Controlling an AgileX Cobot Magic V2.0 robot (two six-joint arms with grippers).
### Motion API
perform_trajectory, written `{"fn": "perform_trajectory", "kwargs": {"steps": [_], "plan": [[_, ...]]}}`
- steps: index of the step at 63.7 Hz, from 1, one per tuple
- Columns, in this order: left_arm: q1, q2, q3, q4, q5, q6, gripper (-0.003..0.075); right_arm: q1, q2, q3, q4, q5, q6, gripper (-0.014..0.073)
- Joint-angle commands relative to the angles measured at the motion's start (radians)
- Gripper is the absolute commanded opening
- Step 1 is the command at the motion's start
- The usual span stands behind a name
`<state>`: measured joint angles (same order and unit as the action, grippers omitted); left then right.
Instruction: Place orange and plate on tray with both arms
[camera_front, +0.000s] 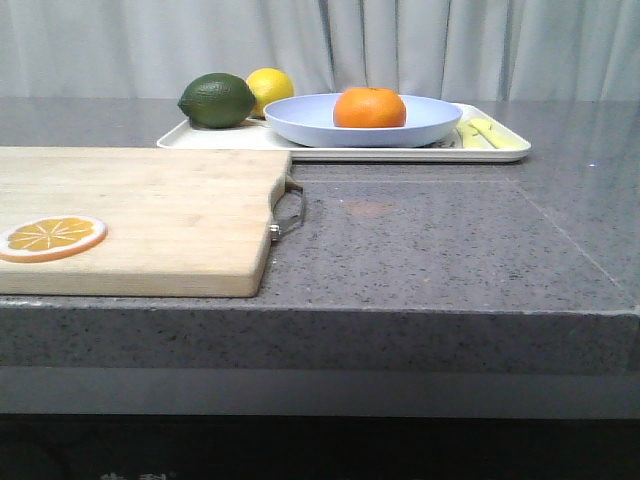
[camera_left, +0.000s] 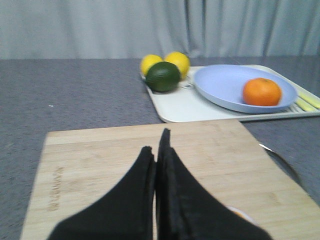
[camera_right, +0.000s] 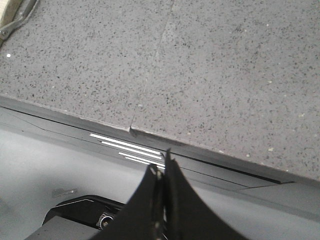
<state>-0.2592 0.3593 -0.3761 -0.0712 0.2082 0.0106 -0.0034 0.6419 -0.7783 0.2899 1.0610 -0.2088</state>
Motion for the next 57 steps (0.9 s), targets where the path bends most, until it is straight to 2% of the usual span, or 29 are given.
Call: {"fn": "perform_trajectory", "kwargs": {"steps": [1, 9, 16, 33, 57], "plan": [[0.086, -0.092, 0.077, -0.004, -0.148, -0.011, -0.0018, -0.003, 0.001, -0.024, 0.015, -0.046, -0.009, -0.0068], [0.179, -0.227, 0.213, -0.01, -0.197, -0.011, -0.0018, -0.003, 0.001, -0.024, 0.015, -0.046, -0.009, -0.0068], [0.215, -0.298, 0.29, -0.026, -0.22, -0.011, -0.0018, -0.003, 0.001, -0.024, 0.015, -0.046, -0.009, -0.0068], [0.221, -0.383, 0.383, -0.033, -0.276, -0.011, -0.0018, -0.003, 0.001, -0.024, 0.015, -0.042, -0.009, -0.0068], [0.223, -0.384, 0.383, -0.037, -0.244, -0.011, -0.0018, -0.003, 0.001, -0.024, 0.015, -0.033, -0.009, -0.0068]]}}
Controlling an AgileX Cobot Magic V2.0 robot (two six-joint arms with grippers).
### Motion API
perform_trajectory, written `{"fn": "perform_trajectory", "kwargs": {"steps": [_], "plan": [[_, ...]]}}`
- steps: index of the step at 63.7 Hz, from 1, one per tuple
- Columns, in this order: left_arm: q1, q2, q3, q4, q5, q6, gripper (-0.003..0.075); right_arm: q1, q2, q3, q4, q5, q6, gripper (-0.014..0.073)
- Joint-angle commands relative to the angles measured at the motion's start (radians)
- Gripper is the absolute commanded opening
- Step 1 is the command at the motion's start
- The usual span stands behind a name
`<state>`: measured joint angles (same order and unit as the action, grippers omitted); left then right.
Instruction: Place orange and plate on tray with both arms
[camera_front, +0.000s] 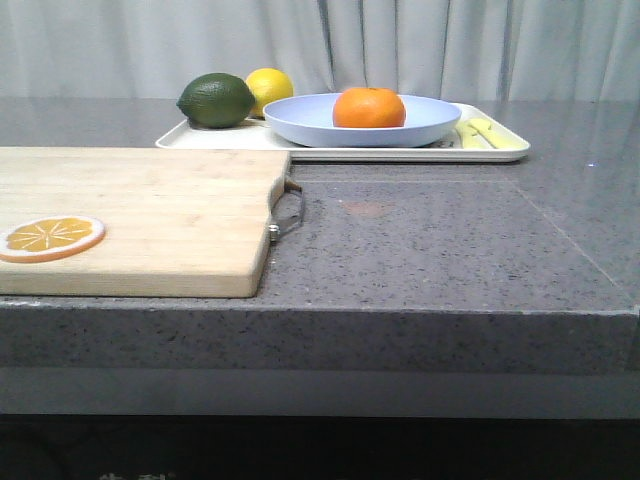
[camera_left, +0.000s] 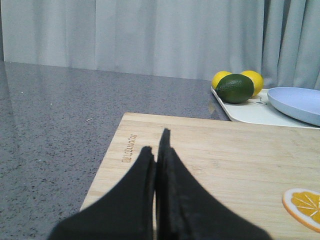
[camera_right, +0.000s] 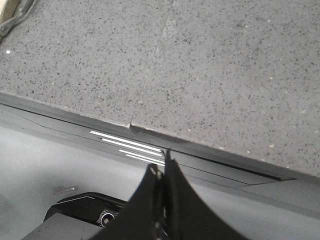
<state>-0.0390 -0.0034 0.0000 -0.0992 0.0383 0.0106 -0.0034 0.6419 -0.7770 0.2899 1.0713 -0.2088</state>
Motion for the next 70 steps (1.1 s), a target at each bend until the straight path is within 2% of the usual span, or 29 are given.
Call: {"fn": "perform_trajectory", "kwargs": {"steps": [1, 41, 46, 51, 61, 70], "plan": [[0.003, -0.021, 0.007, -0.009, -0.074, -0.011, -0.0018, -0.003, 0.001, -0.025, 0.015, -0.044, -0.009, -0.0068], [0.003, -0.021, 0.007, -0.009, -0.074, -0.011, -0.0018, -0.003, -0.017, -0.016, 0.001, -0.066, -0.009, -0.0068], [0.003, -0.021, 0.007, -0.009, -0.074, -0.011, -0.0018, -0.002, -0.08, 0.025, -0.049, -0.179, -0.009, -0.0068], [0.003, -0.021, 0.007, -0.009, -0.074, -0.011, -0.0018, -0.002, -0.166, 0.111, -0.079, -0.359, -0.009, -0.0068], [0.003, -0.021, 0.007, -0.009, -0.074, -0.011, -0.0018, -0.002, -0.37, 0.366, -0.082, -0.715, -0.021, -0.0068], [0.003, -0.021, 0.007, -0.009, -0.074, -0.011, -0.0018, -0.002, -0.557, 0.572, -0.082, -0.859, -0.031, -0.0068]]}}
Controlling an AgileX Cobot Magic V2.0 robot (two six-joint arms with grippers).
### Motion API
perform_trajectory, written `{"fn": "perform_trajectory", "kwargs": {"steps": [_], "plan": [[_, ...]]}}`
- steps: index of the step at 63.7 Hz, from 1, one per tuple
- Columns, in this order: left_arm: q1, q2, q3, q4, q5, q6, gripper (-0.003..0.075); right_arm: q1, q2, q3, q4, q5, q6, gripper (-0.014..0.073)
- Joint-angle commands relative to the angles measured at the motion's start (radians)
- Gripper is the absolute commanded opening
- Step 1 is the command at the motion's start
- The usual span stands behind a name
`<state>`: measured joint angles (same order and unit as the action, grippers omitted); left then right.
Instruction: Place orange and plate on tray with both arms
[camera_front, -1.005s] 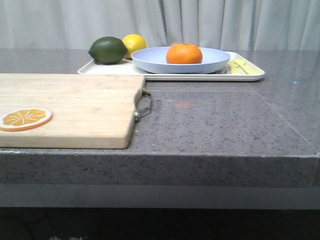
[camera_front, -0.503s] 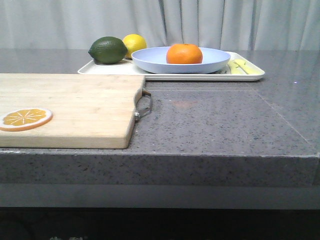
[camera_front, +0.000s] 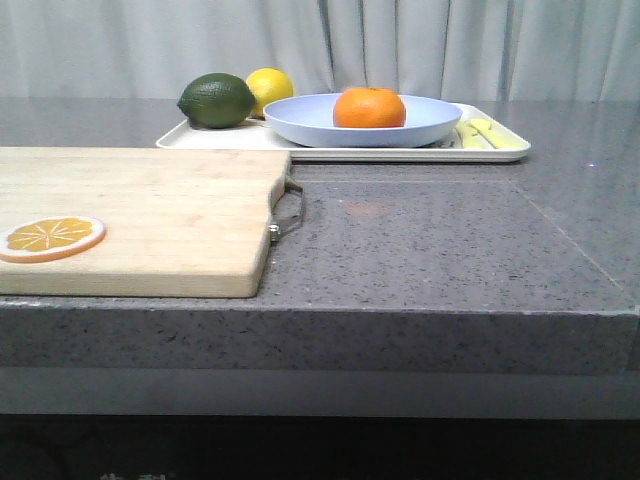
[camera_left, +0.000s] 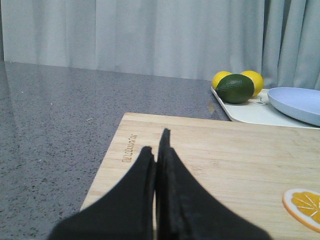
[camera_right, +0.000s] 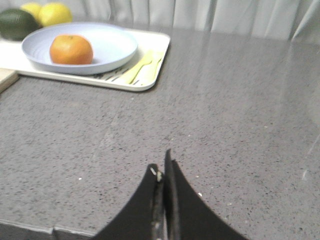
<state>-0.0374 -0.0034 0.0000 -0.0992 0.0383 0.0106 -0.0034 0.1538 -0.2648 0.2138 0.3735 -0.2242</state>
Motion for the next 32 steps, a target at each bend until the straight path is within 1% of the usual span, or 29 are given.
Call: {"fn": "perform_trajectory", "kwargs": {"steps": [1, 10, 16, 19, 32], "plan": [[0.002, -0.021, 0.007, -0.009, -0.074, -0.011, -0.0018, -0.002, -0.082, 0.083, -0.006, -0.17, -0.016, -0.0068], [0.002, -0.021, 0.007, -0.009, -0.074, -0.011, -0.0018, -0.002, -0.172, 0.218, -0.006, -0.249, -0.016, -0.0068], [0.002, -0.021, 0.007, -0.009, -0.074, -0.011, -0.0018, -0.002, -0.186, 0.29, -0.006, -0.35, -0.016, -0.0068], [0.002, -0.021, 0.007, -0.009, -0.074, -0.011, -0.0018, -0.005, -0.186, 0.287, -0.005, -0.33, -0.016, -0.0068], [0.002, -0.021, 0.007, -0.009, -0.074, -0.011, -0.0018, -0.008, -0.186, 0.287, -0.005, -0.338, -0.016, -0.0068]]}}
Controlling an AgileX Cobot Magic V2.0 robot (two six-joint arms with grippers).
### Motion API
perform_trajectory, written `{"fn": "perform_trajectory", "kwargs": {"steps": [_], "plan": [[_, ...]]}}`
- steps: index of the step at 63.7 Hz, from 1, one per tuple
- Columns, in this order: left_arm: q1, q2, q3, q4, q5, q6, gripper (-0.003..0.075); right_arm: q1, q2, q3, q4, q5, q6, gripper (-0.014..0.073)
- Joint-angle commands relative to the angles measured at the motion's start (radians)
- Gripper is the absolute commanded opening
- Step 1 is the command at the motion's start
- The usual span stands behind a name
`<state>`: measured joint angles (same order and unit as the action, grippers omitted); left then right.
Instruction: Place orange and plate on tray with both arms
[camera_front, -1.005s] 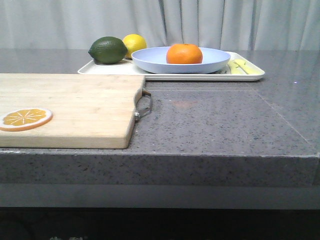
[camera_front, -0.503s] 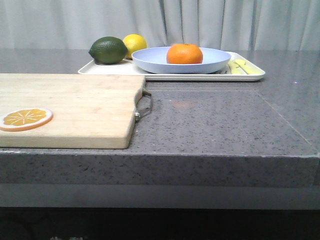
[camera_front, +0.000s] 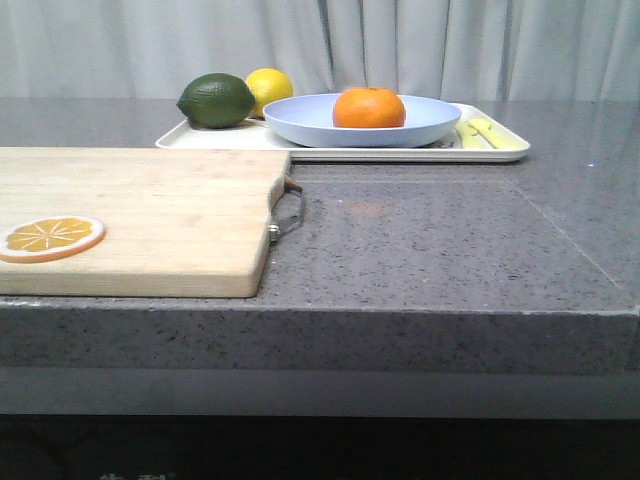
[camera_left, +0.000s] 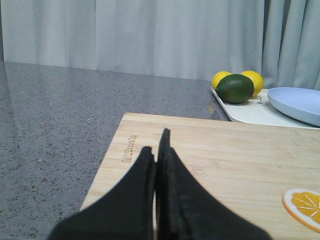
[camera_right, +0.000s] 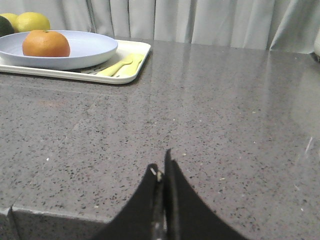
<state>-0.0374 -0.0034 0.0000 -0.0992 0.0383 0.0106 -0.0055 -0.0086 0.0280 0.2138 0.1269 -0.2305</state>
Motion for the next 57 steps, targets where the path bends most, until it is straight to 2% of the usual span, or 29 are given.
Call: {"fn": "perform_trajectory", "kwargs": {"steps": [1, 18, 31, 36, 57], "plan": [[0.002, -0.021, 0.007, -0.009, -0.074, -0.011, -0.0018, -0.006, -0.023, -0.006, -0.005, -0.092, -0.009, -0.0068], [0.002, -0.021, 0.007, -0.009, -0.074, -0.011, -0.0018, -0.006, -0.023, -0.006, -0.024, -0.138, 0.002, -0.0068], [0.002, -0.021, 0.007, -0.009, -0.074, -0.011, -0.0018, -0.006, -0.024, -0.005, -0.258, -0.206, 0.253, -0.0068], [0.002, -0.021, 0.007, -0.009, -0.074, -0.011, -0.0018, -0.006, -0.024, -0.005, -0.321, -0.216, 0.294, -0.0068], [0.002, -0.021, 0.007, -0.009, -0.074, -0.011, -0.0018, -0.006, -0.024, -0.005, -0.274, -0.202, 0.299, -0.0068]]}}
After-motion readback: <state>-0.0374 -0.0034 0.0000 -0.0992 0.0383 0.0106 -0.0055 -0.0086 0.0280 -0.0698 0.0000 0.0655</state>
